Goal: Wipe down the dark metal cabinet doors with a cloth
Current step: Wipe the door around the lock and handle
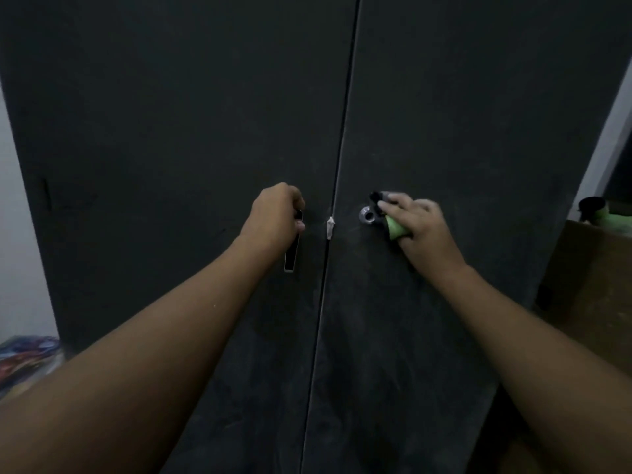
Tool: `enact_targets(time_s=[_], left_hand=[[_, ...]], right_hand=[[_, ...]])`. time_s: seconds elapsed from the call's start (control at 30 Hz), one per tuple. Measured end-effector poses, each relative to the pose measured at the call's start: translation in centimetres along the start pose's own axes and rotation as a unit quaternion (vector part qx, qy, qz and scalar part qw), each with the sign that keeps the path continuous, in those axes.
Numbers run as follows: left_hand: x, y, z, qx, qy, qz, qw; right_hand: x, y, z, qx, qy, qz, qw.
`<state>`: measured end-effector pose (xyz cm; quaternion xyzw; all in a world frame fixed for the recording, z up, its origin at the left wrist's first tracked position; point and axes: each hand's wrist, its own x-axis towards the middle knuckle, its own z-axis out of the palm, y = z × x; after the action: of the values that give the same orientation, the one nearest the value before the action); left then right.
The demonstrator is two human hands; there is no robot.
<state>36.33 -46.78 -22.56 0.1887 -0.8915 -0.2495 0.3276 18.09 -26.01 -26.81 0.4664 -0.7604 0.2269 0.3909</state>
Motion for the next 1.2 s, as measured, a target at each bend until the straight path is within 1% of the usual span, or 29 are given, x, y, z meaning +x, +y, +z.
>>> enact_targets(time_s=[0.07, 0.2, 0.23, 0.3, 0.37, 0.43, 0.47, 0.53, 0.6, 0.7, 0.73, 0.83, 0.93, 1.0, 1.1, 1.2], left_hand=[[-0.7, -0.5, 0.5, -0.009, 0.033, 0.027, 0.999], [-1.2, -0.5, 0.5, 0.004, 0.034, 0.043, 0.998], [-1.3, -0.4, 0.5, 0.003, 0.035, 0.044, 0.998], [-1.4, -0.4, 0.6, 0.007, 0.039, 0.047, 0.998], [-1.5, -0.3, 0.8, 0.013, 0.042, 0.049, 0.998], [-1.6, -0.3, 1.0, 0.014, 0.043, 0.047, 0.998], [-1.5, -0.3, 1.1, 0.014, 0.044, 0.045, 0.998], [-1.4, -0.3, 1.3, 0.013, 0.043, 0.038, 0.998], [-1.5, -0.4, 1.6, -0.001, 0.042, 0.029, 0.999], [-1.7, -0.7, 2.2, -0.046, 0.060, 0.013, 0.997], [-1.8, -0.8, 2.3, -0.067, 0.061, 0.006, 0.996], [-1.8, -1.2, 2.5, -0.098, 0.060, 0.004, 0.993], [-1.8, -1.4, 2.5, -0.099, 0.063, 0.018, 0.993], [-1.8, -1.4, 2.4, -0.094, 0.064, 0.021, 0.993], [-1.9, -1.3, 2.3, -0.093, 0.058, 0.024, 0.994], [-1.9, -1.2, 2.3, -0.091, 0.050, 0.019, 0.994]], right_hand=[[-1.9, 0.2, 0.4, 0.005, -0.028, 0.007, 1.000], [-3.9, 0.6, 0.3, 0.012, -0.087, 0.021, 0.996], [-3.9, 0.5, 0.2, 0.023, -0.083, 0.036, 0.996], [-3.4, -0.4, 0.4, 0.055, -0.047, 0.057, 0.996], [-3.2, -2.2, 1.2, 0.065, -0.039, 0.008, 0.997], [-3.5, -4.2, 3.1, 0.051, -0.075, -0.042, 0.995], [-3.9, -5.1, 4.3, 0.040, -0.076, -0.047, 0.995], [-4.9, -6.2, 6.1, 0.038, -0.038, -0.030, 0.998], [-5.5, -6.2, 7.0, 0.050, -0.021, -0.019, 0.998], [-5.2, -5.7, 6.3, 0.049, -0.018, -0.044, 0.998], [-4.7, -5.6, 5.8, 0.045, -0.003, -0.051, 0.998], [-1.9, -5.8, 3.8, 0.002, 0.081, -0.033, 0.996], [0.6, -6.6, 3.1, -0.046, 0.117, 0.002, 0.992], [0.7, -6.9, 3.5, -0.068, 0.114, -0.012, 0.991], [-1.0, -6.6, 4.2, -0.100, 0.090, -0.060, 0.989], [-3.9, -5.8, 5.0, -0.089, 0.052, -0.079, 0.992]])
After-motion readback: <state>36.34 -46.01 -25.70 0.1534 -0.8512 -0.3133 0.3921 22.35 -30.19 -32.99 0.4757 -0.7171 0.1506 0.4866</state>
